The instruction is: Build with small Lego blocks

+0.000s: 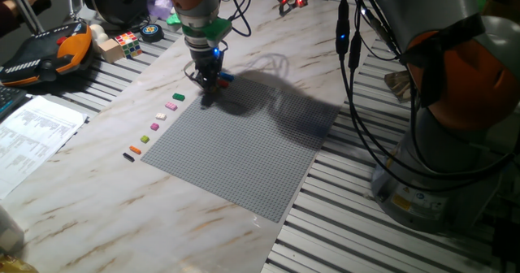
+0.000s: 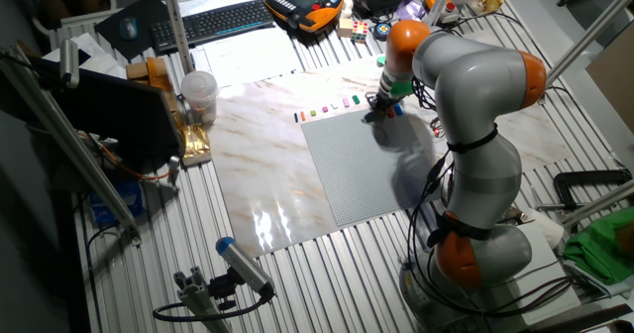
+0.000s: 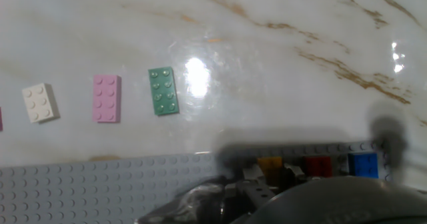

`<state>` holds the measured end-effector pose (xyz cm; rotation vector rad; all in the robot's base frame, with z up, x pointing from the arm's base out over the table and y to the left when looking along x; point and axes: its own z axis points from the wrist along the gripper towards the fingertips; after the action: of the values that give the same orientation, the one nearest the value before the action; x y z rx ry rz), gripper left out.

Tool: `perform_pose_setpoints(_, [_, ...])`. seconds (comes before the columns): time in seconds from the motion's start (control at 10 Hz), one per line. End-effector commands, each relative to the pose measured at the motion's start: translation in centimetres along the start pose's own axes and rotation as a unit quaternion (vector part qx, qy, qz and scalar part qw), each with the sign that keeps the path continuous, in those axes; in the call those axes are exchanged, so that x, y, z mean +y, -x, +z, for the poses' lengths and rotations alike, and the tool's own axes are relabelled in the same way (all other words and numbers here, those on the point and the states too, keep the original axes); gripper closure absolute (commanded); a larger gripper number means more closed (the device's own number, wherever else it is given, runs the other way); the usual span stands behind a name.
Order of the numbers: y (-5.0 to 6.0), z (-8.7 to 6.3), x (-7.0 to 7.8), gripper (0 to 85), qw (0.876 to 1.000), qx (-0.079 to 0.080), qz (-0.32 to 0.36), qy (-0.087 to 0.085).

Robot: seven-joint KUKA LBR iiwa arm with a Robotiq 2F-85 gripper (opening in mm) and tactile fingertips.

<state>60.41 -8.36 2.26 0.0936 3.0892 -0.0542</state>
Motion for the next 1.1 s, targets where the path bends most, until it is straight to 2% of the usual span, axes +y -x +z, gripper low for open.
perform_pose_setpoints(0.0, [0.03,-0.19,0.02,84.3,1.0,0.0,0.0,0.0])
perform_pose_setpoints(1.0, [-0.2,-0.2,-0.09,84.3,1.0,0.0,-0.01,-0.003])
